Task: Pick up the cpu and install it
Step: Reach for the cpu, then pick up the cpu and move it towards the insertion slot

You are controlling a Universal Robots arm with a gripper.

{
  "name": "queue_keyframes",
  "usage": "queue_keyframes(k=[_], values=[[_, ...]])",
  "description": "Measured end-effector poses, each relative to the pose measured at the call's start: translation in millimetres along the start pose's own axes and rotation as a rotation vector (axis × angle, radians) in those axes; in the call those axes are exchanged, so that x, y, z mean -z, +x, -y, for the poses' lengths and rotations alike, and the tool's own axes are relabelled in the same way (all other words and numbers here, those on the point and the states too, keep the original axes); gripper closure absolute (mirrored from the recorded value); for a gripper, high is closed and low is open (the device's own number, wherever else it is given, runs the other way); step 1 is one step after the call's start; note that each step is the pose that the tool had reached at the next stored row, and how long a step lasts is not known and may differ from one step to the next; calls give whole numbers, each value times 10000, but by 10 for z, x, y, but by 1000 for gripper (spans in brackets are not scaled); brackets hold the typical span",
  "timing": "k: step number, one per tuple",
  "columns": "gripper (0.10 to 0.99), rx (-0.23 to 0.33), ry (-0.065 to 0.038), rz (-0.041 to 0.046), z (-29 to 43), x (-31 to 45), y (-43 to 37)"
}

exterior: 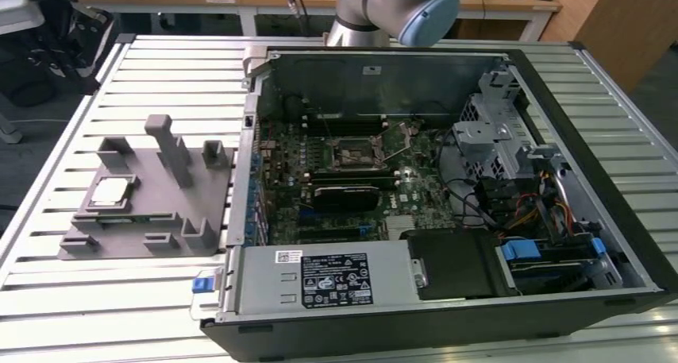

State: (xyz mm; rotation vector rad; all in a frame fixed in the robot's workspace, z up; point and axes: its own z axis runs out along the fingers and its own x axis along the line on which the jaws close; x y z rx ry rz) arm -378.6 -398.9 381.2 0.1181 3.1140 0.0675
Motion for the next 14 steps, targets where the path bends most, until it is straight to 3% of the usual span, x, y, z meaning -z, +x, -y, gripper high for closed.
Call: queue_keyframes(k=[14], values=[[980, -1, 0, -2, 26, -30, 322]])
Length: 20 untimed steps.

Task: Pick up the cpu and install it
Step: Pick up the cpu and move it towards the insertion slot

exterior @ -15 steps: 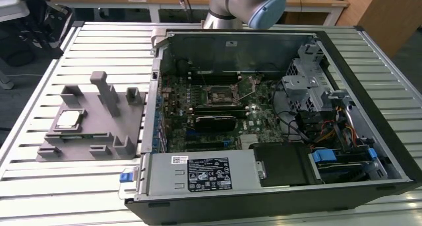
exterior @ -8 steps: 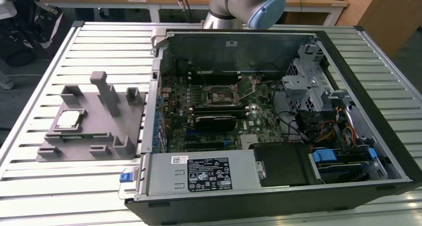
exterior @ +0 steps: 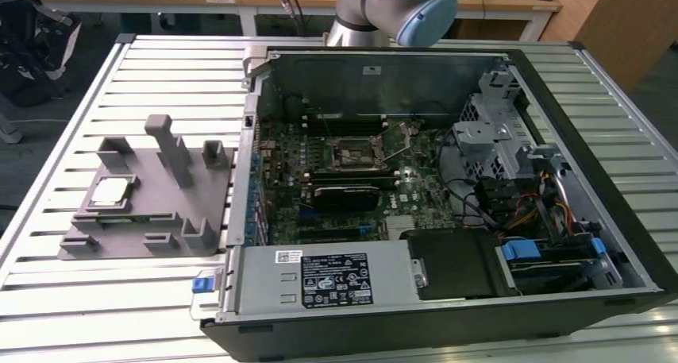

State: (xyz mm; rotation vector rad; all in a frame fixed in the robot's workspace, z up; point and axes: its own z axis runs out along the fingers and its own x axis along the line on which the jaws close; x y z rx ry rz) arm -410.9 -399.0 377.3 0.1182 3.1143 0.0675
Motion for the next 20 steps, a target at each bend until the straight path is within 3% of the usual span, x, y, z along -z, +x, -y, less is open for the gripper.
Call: queue_keyframes(k=[6, 18, 20], values=[[980, 31, 1, -26, 22, -40, 24], [980, 62, 20, -277, 102, -242, 42], [918, 66, 21, -288, 131, -277, 41]])
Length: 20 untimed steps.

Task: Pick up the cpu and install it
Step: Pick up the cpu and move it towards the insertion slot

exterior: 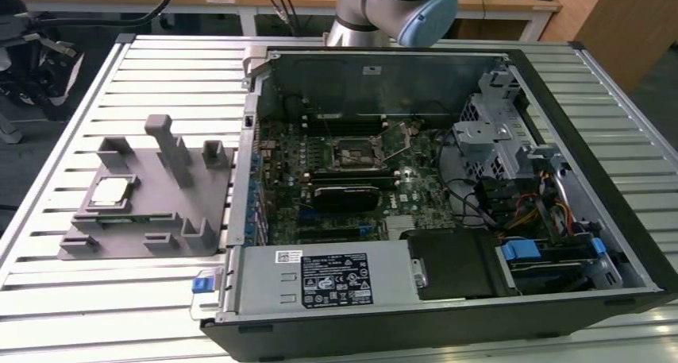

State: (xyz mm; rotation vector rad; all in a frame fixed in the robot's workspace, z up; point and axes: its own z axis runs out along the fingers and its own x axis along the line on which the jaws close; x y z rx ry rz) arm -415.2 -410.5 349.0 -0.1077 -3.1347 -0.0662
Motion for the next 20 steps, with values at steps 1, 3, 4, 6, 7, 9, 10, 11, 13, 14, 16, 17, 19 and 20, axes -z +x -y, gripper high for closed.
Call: queue_keyframes(k=[1, 3, 4, 6, 7, 9, 10, 11, 13, 14, 16, 17, 19, 20], values=[[855, 1, -1, 0, 10, -19, 0], [796, 1, -1, -2, 24, -54, -1], [737, 1, -1, -2, 30, -72, -1], [678, 2, -1, -4, 39, -109, -2], [620, 4, -1, -4, 46, -126, -1], [561, 19, 0, -9, 83, -160, -1], [561, 40, -4, -15, 102, -177, -2], [506, 69, -10, -23, 118, -196, -2], [447, 132, -11, -35, 135, -232, 0], [380, 141, -11, -37, 136, -251, 1], [380, 145, -11, -38, 138, -286, 2], [380, 146, -11, -37, 139, -304, 4], [380, 145, -11, -37, 138, -341, 12], [380, 145, -10, -37, 137, -358, 18]])
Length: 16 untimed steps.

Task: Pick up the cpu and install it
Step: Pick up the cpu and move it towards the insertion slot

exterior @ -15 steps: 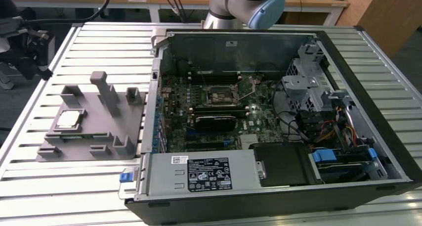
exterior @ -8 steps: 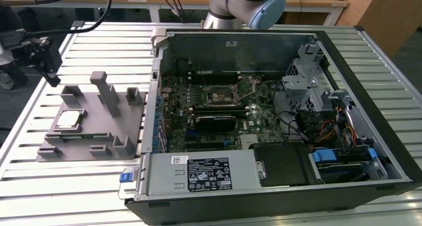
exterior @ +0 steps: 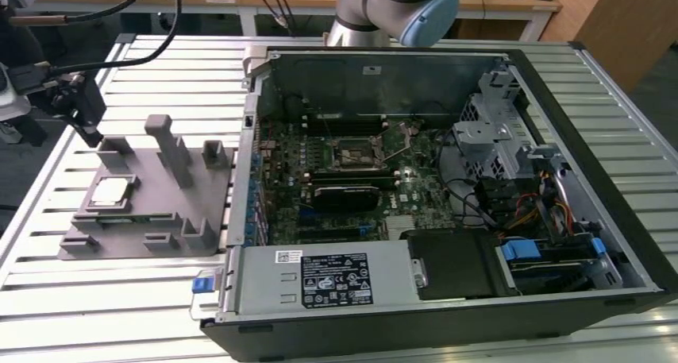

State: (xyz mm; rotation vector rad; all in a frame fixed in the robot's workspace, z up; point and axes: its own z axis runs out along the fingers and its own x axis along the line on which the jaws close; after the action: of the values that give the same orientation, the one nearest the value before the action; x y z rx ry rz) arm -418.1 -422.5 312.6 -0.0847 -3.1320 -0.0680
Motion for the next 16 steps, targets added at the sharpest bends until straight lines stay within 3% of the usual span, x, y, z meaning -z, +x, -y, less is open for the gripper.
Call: queue_keyframes(k=[4, 16], values=[[380, 0, -1, 1, -9, -74, 44], [380, 117, 2, -20, -22, -294, 65]])
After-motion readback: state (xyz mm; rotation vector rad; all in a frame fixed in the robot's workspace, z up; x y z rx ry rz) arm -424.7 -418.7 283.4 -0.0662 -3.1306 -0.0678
